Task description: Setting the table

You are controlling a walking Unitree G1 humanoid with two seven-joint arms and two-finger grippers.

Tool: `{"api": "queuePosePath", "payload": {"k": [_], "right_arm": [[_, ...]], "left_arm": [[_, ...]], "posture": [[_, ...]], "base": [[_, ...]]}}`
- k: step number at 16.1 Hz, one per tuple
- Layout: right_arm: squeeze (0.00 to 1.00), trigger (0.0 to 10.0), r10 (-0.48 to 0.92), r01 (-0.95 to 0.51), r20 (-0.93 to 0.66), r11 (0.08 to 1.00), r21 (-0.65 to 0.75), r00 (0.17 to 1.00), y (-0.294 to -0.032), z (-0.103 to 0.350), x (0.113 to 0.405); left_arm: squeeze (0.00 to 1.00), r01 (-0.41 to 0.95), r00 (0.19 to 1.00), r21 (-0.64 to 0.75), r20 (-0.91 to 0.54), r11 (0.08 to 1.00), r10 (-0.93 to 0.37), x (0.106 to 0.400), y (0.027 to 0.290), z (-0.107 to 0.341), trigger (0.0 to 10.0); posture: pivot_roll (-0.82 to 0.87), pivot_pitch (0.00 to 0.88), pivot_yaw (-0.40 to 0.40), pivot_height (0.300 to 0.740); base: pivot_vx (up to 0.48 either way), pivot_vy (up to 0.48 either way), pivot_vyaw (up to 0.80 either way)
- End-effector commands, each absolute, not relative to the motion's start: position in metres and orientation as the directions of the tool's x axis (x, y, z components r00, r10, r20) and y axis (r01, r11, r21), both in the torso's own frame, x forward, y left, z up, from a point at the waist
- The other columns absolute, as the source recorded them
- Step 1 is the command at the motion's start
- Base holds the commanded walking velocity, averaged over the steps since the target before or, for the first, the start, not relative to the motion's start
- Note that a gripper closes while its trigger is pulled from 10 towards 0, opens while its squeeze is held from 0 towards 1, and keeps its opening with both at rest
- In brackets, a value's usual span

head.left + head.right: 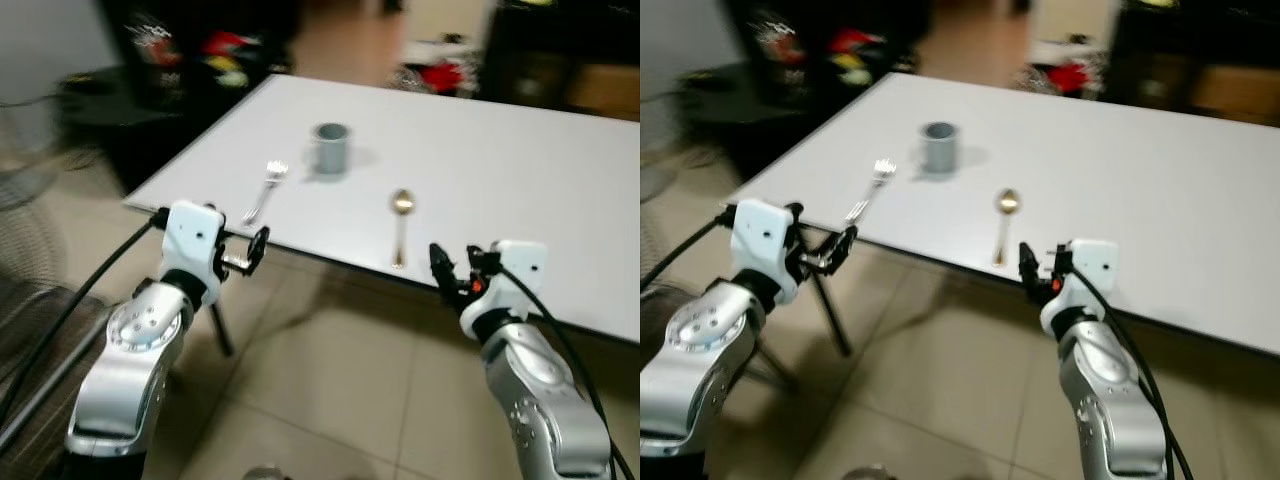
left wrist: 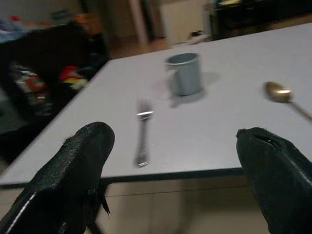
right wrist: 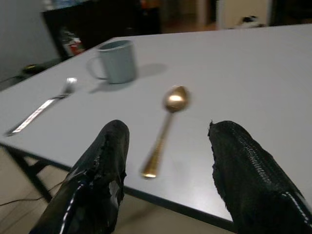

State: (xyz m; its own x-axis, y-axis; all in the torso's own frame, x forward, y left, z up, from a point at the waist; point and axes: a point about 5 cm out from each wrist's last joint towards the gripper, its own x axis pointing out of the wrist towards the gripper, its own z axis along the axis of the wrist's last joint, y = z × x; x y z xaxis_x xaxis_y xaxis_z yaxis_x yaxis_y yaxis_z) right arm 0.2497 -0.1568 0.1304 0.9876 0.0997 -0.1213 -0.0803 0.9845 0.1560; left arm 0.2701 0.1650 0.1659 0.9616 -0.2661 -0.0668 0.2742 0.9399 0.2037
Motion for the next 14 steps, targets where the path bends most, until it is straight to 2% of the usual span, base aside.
{"api": "queuePosePath", "payload": {"k": [1, 12, 14], "right_arm": [[0.00, 10.0, 0.118, -0.103, -0.093, 0.983, 0.150, 0.989, -0.152, 0.135, 0.250], [0.00, 10.0, 0.222, -0.210, -0.090, 0.970, 0.125, 0.971, -0.140, 0.134, 0.255], [0.00, 10.0, 0.221, -0.209, -0.091, 0.970, 0.126, 0.971, -0.140, 0.133, 0.256]], "left_arm": [[0.00, 0.303, 0.953, 0.209, -0.076, 0.930, -0.293, 0.272, 0.162, 0.167, 10.0], [0.00, 0.266, 0.962, 0.201, -0.113, 0.943, -0.248, 0.267, 0.168, 0.156, 10.0], [0.00, 0.306, 0.951, 0.202, -0.097, 0.930, -0.292, 0.268, 0.162, 0.161, 10.0]], "posture": [[0.12, 0.000, 0.049, 0.740], [0.13, 0.000, 0.025, 0.740], [0.14, 0.000, 0.018, 0.740]], "base": [[0.000, 0.000, 0.80], [0.000, 0.000, 0.80], [0.000, 0.000, 0.80]]}}
